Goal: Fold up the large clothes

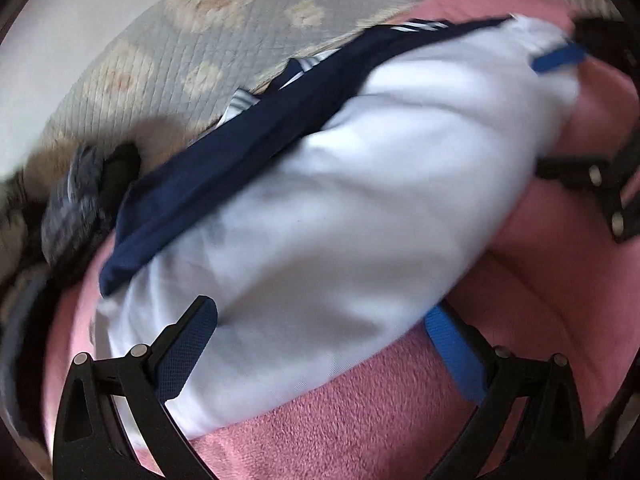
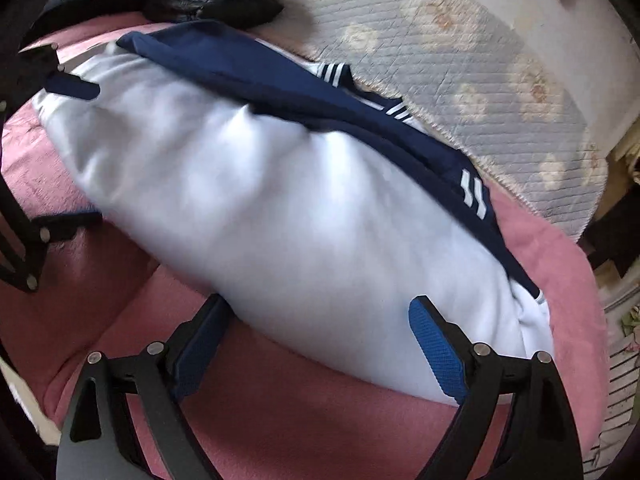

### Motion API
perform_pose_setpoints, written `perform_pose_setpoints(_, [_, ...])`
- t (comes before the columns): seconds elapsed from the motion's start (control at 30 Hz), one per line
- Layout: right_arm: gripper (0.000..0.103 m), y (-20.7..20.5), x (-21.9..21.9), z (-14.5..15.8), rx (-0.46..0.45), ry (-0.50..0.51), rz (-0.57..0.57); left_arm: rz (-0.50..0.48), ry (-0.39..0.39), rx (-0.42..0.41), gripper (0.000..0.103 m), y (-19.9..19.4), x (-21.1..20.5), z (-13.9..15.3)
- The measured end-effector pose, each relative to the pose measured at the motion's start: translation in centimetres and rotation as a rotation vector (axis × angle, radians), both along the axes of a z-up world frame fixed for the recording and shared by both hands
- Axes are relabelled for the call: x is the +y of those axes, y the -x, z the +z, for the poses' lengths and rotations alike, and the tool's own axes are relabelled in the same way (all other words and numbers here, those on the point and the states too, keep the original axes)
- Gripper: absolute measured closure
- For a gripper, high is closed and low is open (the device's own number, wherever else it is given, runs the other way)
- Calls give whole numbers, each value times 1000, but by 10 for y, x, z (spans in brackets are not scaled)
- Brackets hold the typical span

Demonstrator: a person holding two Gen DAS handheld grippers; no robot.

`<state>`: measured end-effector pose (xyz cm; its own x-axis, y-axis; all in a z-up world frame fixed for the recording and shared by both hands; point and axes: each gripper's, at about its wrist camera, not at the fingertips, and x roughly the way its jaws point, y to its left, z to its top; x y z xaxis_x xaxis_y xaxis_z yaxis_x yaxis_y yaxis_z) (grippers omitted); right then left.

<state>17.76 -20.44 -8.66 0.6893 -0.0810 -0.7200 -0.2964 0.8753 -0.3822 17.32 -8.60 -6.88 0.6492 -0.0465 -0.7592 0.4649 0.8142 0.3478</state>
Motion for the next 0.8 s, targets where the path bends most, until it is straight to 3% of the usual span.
perform_pose_setpoints(0.13, [1,-9,-7,2,-23,21,-58,128,29,-44,0,-17,23,7])
perform_pose_setpoints(0.3, [1,-10,-50,10,6,-27,-184,300,119,-33,0,-25,72,15])
perform_pose_setpoints(0.43, [1,-4,-89,9,-31,40,-293,335,64,-95,0,-21,89,15])
perform_pose_setpoints(0.53, [2,-6,-113,9,-48,74,-371,330,81,-126,0,-16,94,18])
perform_pose_setpoints(0.63, [6,-1,-119,8,-35,47,-320,329,64,-113,0,-18,95,8])
perform_pose_setpoints(0.73, [10,1,-105,7,-64,85,-265,362,124,-100,0,-24,103,7])
perform_pose_setpoints(0.8, [16,2,-95,8,-59,53,-217,371,150,-85,0,-28,104,7])
